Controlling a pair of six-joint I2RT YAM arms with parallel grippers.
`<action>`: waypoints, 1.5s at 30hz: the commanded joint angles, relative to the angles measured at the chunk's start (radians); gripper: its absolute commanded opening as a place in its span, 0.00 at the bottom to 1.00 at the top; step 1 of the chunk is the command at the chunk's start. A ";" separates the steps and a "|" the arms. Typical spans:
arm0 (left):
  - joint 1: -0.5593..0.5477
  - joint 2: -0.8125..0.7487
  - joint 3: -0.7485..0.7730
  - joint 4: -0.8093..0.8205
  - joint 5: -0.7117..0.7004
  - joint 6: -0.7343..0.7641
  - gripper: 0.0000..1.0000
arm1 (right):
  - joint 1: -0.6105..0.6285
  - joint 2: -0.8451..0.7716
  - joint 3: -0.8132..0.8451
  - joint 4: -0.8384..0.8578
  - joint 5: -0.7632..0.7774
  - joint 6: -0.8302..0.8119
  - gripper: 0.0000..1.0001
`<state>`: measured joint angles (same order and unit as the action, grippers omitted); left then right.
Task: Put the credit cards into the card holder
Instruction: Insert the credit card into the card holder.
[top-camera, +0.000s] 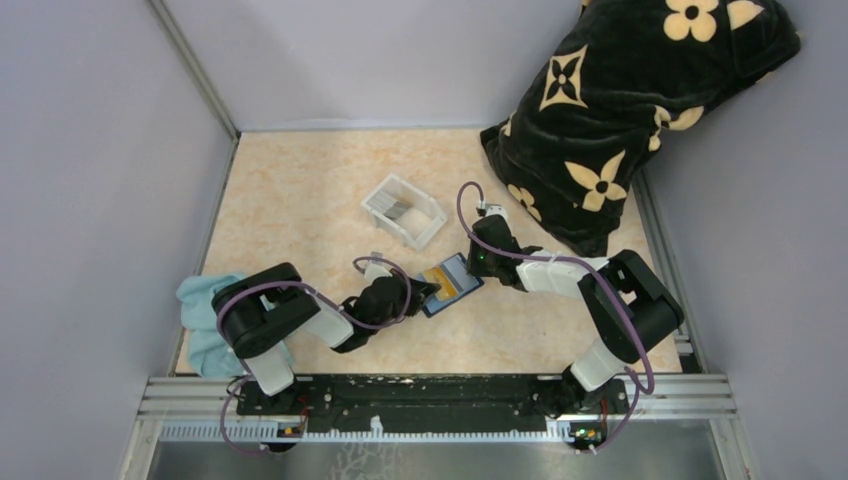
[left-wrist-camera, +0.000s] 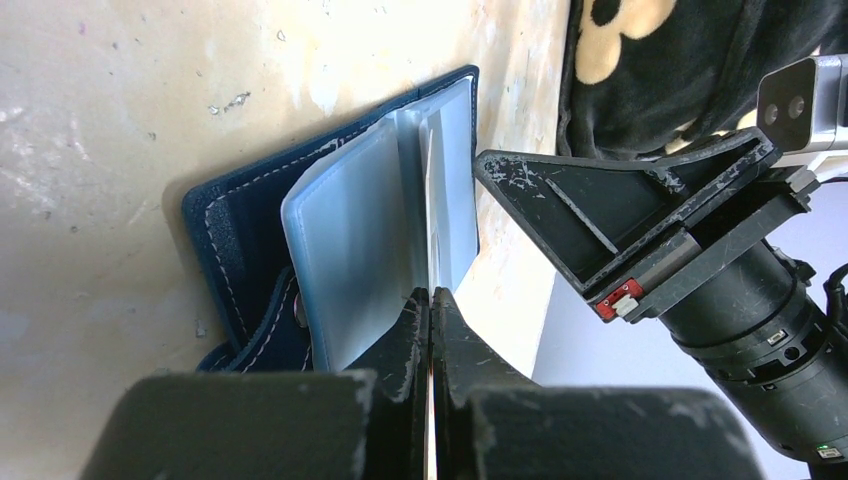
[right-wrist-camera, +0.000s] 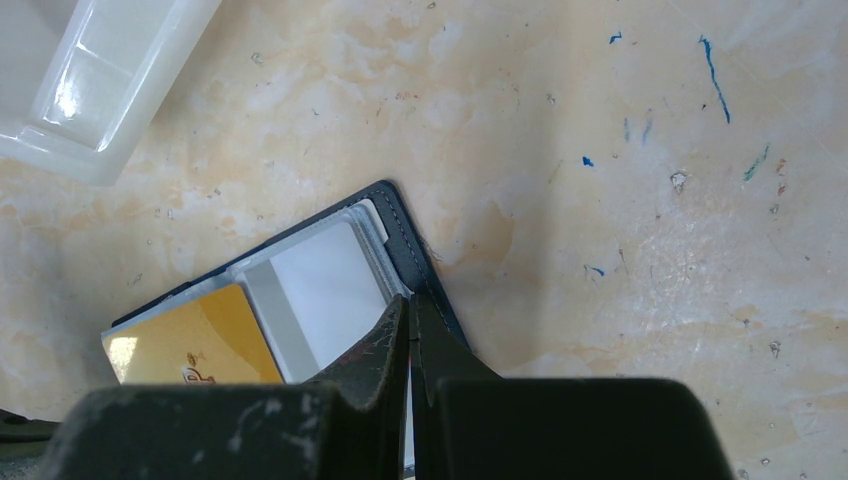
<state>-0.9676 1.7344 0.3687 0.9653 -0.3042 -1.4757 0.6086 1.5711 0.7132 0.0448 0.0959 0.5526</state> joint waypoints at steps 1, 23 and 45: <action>0.007 0.030 0.017 0.026 0.012 0.011 0.00 | 0.020 0.006 -0.035 -0.090 -0.001 -0.010 0.00; -0.043 -0.037 0.032 -0.218 -0.066 -0.188 0.00 | 0.020 0.013 -0.014 -0.096 -0.004 -0.018 0.00; -0.070 0.014 0.056 -0.208 -0.054 -0.256 0.00 | 0.025 0.018 -0.026 -0.088 -0.003 -0.015 0.00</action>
<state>-1.0317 1.7321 0.4137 0.8116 -0.3603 -1.7245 0.6128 1.5715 0.7139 0.0452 0.0994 0.5514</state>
